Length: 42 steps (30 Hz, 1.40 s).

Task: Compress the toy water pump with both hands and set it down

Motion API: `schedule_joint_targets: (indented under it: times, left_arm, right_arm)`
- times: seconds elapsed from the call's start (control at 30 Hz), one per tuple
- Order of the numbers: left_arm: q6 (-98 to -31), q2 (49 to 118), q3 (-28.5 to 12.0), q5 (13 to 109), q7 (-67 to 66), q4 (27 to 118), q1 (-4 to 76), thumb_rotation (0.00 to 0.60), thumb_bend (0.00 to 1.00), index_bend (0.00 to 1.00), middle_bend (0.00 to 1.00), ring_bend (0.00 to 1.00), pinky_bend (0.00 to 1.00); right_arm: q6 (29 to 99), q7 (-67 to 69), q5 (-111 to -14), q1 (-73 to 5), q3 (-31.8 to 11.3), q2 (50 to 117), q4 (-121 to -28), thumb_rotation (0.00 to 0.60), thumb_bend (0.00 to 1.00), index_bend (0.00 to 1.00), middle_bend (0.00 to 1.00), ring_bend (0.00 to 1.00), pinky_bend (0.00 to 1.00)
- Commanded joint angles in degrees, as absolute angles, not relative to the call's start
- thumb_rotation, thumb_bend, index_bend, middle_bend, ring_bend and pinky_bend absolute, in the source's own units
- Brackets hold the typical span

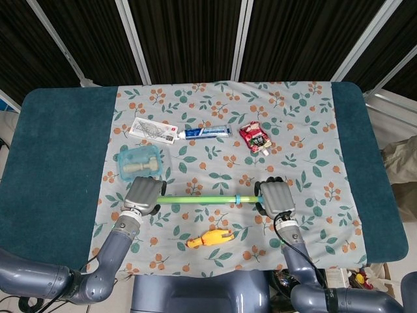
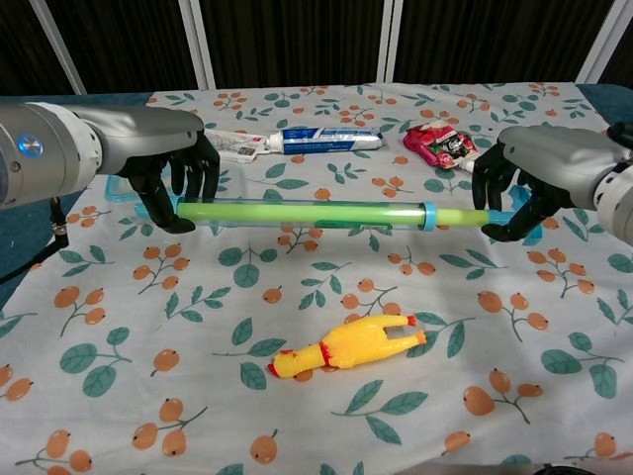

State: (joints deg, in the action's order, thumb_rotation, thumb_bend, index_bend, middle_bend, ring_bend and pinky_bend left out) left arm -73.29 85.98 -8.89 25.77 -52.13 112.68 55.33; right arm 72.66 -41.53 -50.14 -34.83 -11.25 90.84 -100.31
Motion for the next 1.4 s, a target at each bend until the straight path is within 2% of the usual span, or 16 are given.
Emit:
schedule_joint_targets:
  times: [0.03,0.07,0.1,0.13,0.2,0.27,0.33,0.6,0.73,0.83,0.9,1.07,1.17,1.27,1.4]
  left_arm:
    - [-73.46,85.91,-8.75,25.96,-52.04,112.60,55.28,0.600,0.33,0.46,0.44,0.31,0.40]
    - [-73.47,85.75,-8.62,25.94,-51.96,112.65,55.18,0.600,0.29,0.42,0.39,0.28,0.36]
    - [-73.41,85.47,-8.44,25.77,-51.99,112.77,55.11,0.600,0.23,0.35,0.33,0.24,0.31]
    - [-73.31,85.25,-8.30,25.63,-52.07,112.88,55.09,0.600,0.17,0.29,0.26,0.20,0.27]
    - [-73.13,84.33,-7.81,25.32,-52.28,113.27,54.94,0.600,0.10,0.22,0.19,0.15,0.21]
    - [-73.08,83.69,-7.56,25.96,-51.64,113.49,54.54,0.600,0.09,0.17,0.16,0.12,0.18]
    - [-73.11,83.06,-7.35,27.09,-50.47,113.72,53.91,0.600,0.08,0.14,0.14,0.10,0.17]
    - [-74.91,78.44,-4.92,37.72,-42.22,117.02,48.51,0.600,0.08,0.13,0.14,0.10,0.17]
    - [-77.95,73.28,-0.16,49.23,-35.90,118.64,42.64,0.600,0.08,0.12,0.13,0.10,0.17]
    - [-81.10,69.85,4.18,58.94,-31.29,117.22,38.06,0.600,0.07,0.06,0.11,0.10,0.17]
    - [-84.43,67.33,7.85,66.36,-26.04,114.76,33.59,0.600,0.07,0.01,0.10,0.10,0.17]
    - [-92.17,64.00,13.71,76.94,-14.42,107.16,24.12,0.600,0.07,0.00,0.08,0.08,0.16]
    - [-96.28,63.46,15.22,79.55,-8.59,102.44,19.04,0.600,0.07,0.00,0.05,0.05,0.14]
    - [-99.21,63.49,15.86,80.99,-4.95,98.02,14.97,0.600,0.07,0.00,0.02,0.01,0.08]
    - [-101.82,64.11,15.44,83.01,-2.00,94.38,11.63,0.600,0.07,0.00,0.00,0.00,0.05]
  right_arm:
    - [72.59,-41.49,-49.74,-34.83,-11.28,90.64,-100.27,0.600,0.37,0.77,0.48,0.27,0.26]
    - [72.39,-41.56,-49.49,-34.84,-11.22,90.38,-100.27,0.600,0.33,0.68,0.39,0.24,0.26]
    - [71.95,-41.76,-49.01,-34.87,-11.04,89.98,-100.35,0.600,0.28,0.54,0.30,0.19,0.24]
    - [71.58,-41.85,-48.62,-34.91,-10.95,89.67,-100.53,0.600,0.25,0.45,0.24,0.16,0.23]
    - [70.56,-42.00,-46.97,-34.94,-10.86,88.68,-101.18,0.600,0.18,0.21,0.12,0.09,0.20]
    - [70.06,-42.47,-45.61,-35.07,-10.84,87.97,-101.68,0.600,0.14,0.10,0.07,0.06,0.19]
    - [69.97,-43.01,-44.48,-35.17,-10.83,87.37,-102.04,0.600,0.12,0.05,0.06,0.05,0.19]
    - [70.99,-40.12,-45.53,-33.28,-9.89,83.50,-103.47,0.600,0.10,0.02,0.05,0.04,0.19]
    - [72.28,-34.29,-51.73,-29.85,-7.89,77.92,-105.09,0.600,0.09,0.02,0.05,0.04,0.19]
    - [73.82,-29.16,-56.59,-26.96,-6.58,73.32,-105.94,0.600,0.07,0.02,0.04,0.03,0.19]
    - [75.92,-24.24,-61.12,-23.94,-5.14,69.19,-106.42,0.600,0.06,0.01,0.02,0.03,0.19]
    - [82.27,-13.72,-72.04,-16.14,0.25,61.89,-104.77,0.600,0.06,0.00,0.00,0.00,0.18]
    - [86.27,-8.84,-77.01,-11.63,3.49,59.78,-101.52,0.600,0.05,0.00,0.00,0.00,0.18]
    - [88.66,-5.71,-79.96,-8.49,5.58,59.16,-97.92,0.600,0.04,0.00,0.00,0.00,0.17]
    - [90.61,-3.93,-82.83,-7.03,5.71,59.06,-95.70,0.600,0.04,0.00,0.00,0.00,0.16]
